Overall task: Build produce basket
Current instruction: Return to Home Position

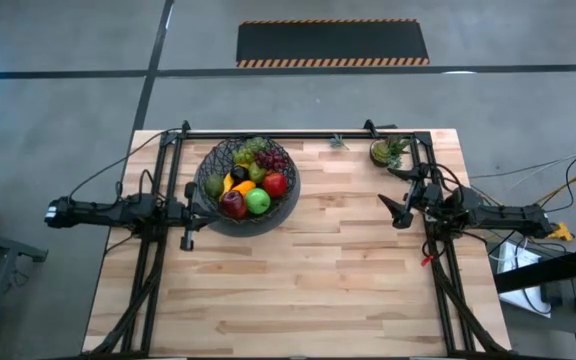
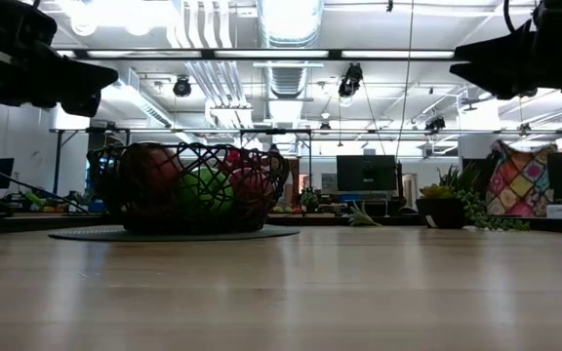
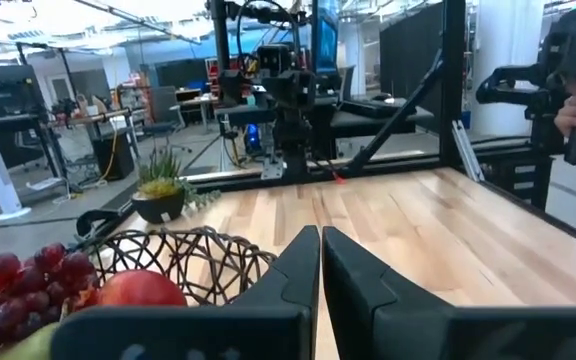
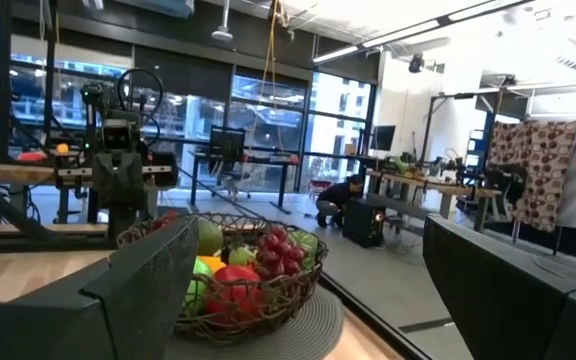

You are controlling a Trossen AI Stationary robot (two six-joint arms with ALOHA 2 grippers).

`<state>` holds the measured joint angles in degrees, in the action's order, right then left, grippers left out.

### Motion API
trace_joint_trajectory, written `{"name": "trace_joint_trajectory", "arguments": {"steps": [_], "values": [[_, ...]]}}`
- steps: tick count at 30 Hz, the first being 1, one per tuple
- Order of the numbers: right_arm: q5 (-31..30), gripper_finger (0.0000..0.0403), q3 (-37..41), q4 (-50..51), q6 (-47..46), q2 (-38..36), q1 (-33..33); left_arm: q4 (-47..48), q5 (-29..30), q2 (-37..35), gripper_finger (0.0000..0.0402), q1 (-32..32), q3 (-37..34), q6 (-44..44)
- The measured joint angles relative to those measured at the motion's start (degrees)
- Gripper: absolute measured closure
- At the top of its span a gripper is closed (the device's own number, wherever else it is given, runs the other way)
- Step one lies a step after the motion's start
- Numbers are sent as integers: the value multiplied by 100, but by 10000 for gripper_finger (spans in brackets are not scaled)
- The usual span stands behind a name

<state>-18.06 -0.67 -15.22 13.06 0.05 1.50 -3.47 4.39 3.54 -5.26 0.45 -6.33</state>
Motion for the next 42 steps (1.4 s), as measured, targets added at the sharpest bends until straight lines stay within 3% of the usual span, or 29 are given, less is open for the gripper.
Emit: {"name": "trace_joint_trajectory", "arguments": {"steps": [5,12,42], "values": [[-39,35,0,41,36,-4,2,-5,-3,60,401,-4,-2,14],[-814,35,0,468,-516,96,4,-2,-8,108,401,0,-9,-2],[-796,35,-4,562,-702,199,4,-15,-21,133,401,0,-20,-7]]}}
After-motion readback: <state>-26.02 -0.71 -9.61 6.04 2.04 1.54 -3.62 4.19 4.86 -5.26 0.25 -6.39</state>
